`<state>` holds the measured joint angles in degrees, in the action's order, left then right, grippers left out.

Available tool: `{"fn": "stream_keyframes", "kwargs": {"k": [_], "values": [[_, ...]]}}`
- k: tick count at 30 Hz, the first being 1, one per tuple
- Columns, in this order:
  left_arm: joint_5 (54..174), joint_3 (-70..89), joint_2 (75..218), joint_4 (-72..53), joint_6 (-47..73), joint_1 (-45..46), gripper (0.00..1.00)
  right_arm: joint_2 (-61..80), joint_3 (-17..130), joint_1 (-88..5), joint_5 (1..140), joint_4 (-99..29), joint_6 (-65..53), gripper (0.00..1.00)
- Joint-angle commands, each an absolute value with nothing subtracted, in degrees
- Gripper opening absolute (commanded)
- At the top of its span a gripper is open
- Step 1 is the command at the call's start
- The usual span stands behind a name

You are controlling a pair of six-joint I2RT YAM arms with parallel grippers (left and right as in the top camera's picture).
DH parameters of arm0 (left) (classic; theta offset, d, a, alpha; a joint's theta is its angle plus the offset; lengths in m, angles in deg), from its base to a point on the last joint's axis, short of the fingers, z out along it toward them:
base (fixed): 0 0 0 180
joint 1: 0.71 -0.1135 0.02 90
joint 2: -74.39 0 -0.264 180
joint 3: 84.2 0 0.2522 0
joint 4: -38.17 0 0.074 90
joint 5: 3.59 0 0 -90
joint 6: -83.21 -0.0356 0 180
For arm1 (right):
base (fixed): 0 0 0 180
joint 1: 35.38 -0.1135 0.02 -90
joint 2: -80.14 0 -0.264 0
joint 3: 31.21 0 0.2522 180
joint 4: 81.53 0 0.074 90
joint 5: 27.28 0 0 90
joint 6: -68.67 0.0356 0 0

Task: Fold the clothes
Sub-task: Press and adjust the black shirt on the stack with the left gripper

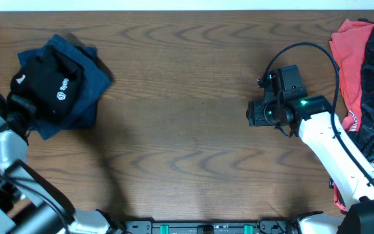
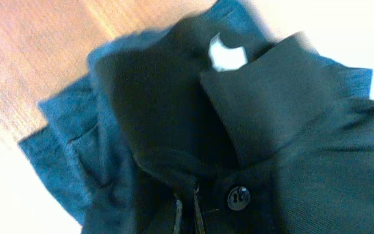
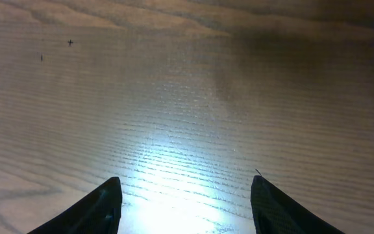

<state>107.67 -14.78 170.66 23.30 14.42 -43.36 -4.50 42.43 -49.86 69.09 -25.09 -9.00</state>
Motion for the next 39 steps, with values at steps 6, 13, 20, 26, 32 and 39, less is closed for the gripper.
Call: {"fn": "stream_keyframes", "kwargs": {"k": [6,13,20,26,32,39], "values": [[106.9,-14.7,178.2,23.4,13.9,-43.6,0.41,-4.5,42.5,-49.5,68.5,-24.8,-9.8,0.62],[117.5,-14.7,175.3,28.4,13.2,-43.6,0.63,-4.5,42.5,-49.5,68.5,-24.9,-9.8,0.62],[115.4,-14.7,165.2,28.4,13.0,-43.6,0.92,-4.5,42.5,-49.5,68.5,-24.9,-9.8,0.62],[114.2,-14.7,156.1,28.2,13.0,-43.6,0.98,-4.5,42.5,-49.5,68.5,-25.0,-9.8,0.62],[114.5,-14.7,153.8,26.6,13.4,-40.0,0.98,-4.5,42.5,-49.5,68.5,-25.6,-9.8,0.62],[114.5,-14.7,158.3,26.3,10.2,-29.1,0.98,-4.5,42.5,-49.5,68.5,-25.3,-9.8,0.62]]}}
